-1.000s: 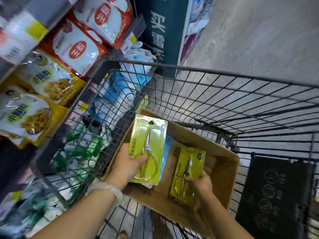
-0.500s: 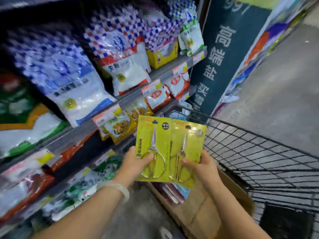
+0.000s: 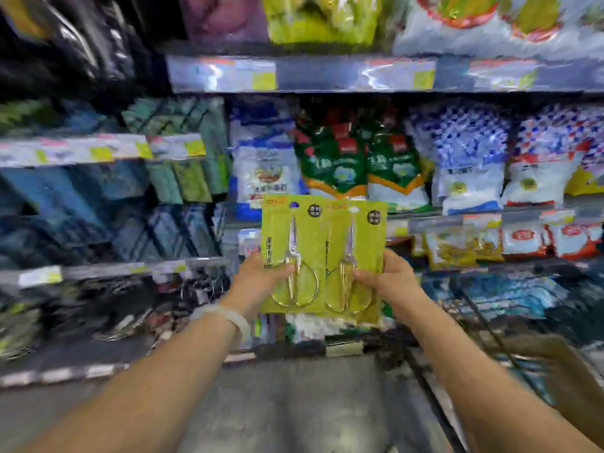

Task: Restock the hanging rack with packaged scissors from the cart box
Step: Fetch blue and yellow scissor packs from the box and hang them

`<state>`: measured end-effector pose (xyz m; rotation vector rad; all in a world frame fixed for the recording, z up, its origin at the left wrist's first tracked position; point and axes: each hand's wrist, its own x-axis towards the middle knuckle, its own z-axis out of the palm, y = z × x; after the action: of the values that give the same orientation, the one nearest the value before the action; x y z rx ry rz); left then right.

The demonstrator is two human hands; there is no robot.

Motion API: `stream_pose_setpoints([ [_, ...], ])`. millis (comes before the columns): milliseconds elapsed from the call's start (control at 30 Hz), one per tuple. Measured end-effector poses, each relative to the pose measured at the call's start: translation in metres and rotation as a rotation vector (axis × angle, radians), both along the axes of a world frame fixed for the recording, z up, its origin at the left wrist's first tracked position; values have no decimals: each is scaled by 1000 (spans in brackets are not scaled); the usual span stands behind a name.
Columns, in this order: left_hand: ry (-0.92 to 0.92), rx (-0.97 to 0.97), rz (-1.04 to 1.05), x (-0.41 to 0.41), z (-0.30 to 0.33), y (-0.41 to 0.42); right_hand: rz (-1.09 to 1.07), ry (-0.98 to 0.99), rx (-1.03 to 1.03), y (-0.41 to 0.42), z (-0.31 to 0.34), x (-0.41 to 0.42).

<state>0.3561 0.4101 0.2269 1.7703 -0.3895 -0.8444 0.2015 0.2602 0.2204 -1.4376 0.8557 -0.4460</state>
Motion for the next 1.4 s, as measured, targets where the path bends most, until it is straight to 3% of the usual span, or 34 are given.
stream_pose_setpoints([
  [267,7,-25,406,90,17,217,378,37,-16,165,13,171],
  [467,17,-111,584,132,20,322,630,64,-10,264,13,268],
  [667,-15,-54,717,218,12,408,765,77,-33,341,7,375],
  [1000,32,-75,825,342,13,508,855,47,-9,448,16,511],
  [1167,56,-73,834,396,4,538,759,94,17,480,11,562],
  [1400,62,-55,626,494,-19,584,603,52,-7,522,16,636],
])
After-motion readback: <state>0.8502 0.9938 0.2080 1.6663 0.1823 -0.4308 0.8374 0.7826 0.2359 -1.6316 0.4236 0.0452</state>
